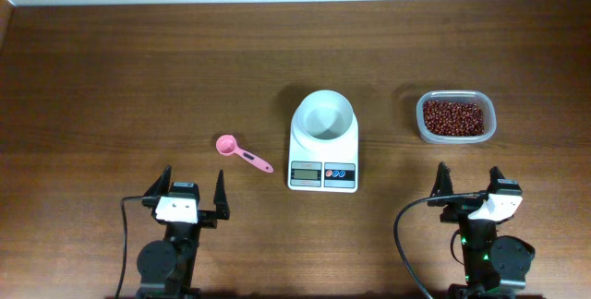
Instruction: Scoop and weigh 50g on scale
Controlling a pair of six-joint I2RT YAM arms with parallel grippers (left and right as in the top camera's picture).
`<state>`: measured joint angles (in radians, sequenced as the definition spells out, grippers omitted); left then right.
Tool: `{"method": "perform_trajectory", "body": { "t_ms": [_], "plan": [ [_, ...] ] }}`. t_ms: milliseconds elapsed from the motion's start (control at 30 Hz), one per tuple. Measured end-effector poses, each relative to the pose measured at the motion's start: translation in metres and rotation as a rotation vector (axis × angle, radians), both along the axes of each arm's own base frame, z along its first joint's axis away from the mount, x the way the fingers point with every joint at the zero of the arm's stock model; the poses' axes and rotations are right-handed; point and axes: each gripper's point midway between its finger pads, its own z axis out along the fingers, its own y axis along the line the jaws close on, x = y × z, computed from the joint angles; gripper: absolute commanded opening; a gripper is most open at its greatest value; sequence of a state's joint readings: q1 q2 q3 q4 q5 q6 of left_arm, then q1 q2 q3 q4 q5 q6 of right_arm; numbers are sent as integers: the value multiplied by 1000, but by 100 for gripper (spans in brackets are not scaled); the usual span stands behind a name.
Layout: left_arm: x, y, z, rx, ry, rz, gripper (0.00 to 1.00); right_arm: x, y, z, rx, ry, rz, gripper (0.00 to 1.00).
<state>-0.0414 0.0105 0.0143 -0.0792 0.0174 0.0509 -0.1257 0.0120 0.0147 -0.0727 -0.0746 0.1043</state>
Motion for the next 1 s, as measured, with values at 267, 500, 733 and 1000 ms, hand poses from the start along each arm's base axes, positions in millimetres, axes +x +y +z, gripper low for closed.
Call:
{"method": "perform_trajectory", "body": {
  "t_ms": [267, 500, 733, 1000],
  "plan": [
    [0, 0, 0, 0, 0, 0, 99, 0, 0, 0, 0, 0, 0, 99],
    [0, 0, 0, 0, 0, 0, 99, 0, 1, 0, 7, 0, 3, 99],
    [0, 0, 0, 0, 0, 0, 99, 0, 1, 0, 165, -8, -6, 99],
    [0, 0, 0, 0, 0, 0, 99, 0, 15, 3, 434, -15, 58, 99]
  ]
}}
